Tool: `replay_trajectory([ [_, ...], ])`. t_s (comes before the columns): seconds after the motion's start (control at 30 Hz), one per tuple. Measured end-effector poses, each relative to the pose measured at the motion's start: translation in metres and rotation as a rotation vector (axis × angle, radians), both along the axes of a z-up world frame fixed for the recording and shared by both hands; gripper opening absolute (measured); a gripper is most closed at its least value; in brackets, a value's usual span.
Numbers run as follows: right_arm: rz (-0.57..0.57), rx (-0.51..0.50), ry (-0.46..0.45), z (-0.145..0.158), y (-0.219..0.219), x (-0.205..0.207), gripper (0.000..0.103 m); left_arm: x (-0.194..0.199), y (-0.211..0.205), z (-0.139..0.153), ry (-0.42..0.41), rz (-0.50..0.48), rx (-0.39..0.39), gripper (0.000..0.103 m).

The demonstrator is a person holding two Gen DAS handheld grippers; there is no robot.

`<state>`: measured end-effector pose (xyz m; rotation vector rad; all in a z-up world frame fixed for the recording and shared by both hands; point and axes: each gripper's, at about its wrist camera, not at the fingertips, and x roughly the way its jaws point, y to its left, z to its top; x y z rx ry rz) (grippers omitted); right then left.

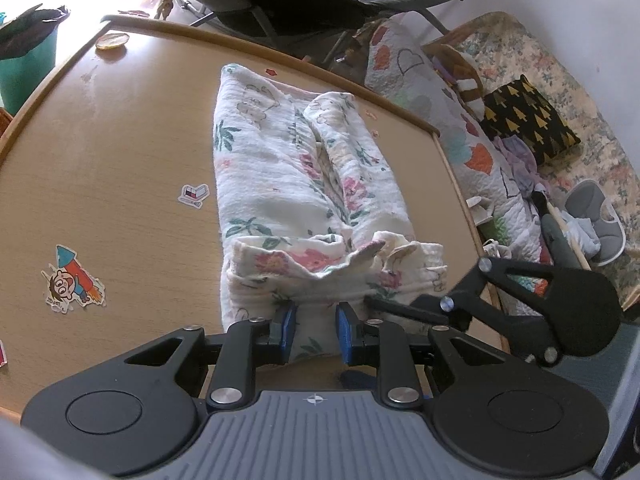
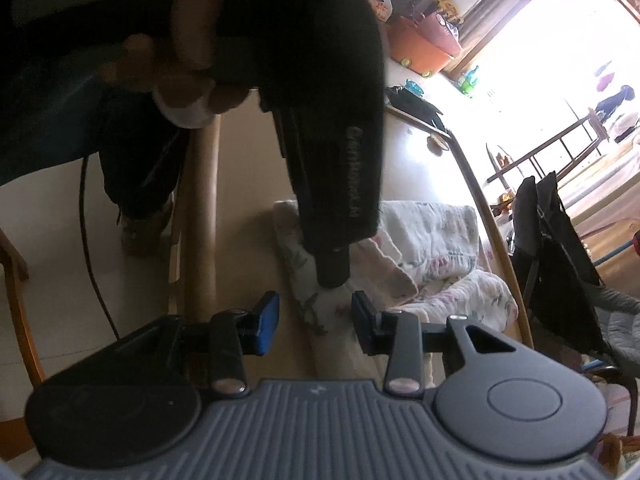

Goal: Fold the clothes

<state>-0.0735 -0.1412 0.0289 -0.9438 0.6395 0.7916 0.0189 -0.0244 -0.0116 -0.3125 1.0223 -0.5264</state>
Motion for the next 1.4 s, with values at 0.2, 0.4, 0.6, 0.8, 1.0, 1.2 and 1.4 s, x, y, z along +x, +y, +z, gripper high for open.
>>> replay_trajectory([
  [0.2, 0.025, -0.044, 0.003, -0.002, 0.0, 0.006, 0.018, 0.0, 0.001, 0.0, 0.0, 0.013, -0.019, 0.036],
  [0.4, 0.008, -0.037, 0.026, 0.001, 0.001, 0.007, 0.013, -0.01, -0.007, 0.016, -0.114, -0.047, 0.049, 0.05],
  [0.6, -0.053, 0.049, 0.118, 0.009, -0.01, 0.018, 0.012, -0.02, -0.002, 0.043, -0.278, -0.162, 0.146, 0.055],
  [0.8, -0.089, 0.087, 0.201, 0.019, -0.017, 0.028, 0.009, -0.038, -0.008, 0.053, -0.44, -0.389, 0.376, 0.055],
  [1.0, -0.117, 0.135, 0.247, 0.021, -0.014, 0.031, 0.008, -0.059, -0.031, 0.054, -0.571, -0.602, 0.565, 0.056],
  [1.2, -0.15, 0.177, 0.275, 0.029, -0.021, 0.034, 0.008, -0.063, -0.05, 0.048, -0.638, -0.66, 0.64, 0.056],
  [1.4, -0.158, 0.206, 0.295, 0.031, -0.027, 0.045, 0.008, -0.075, -0.067, 0.042, -0.715, -0.775, 0.766, 0.055],
])
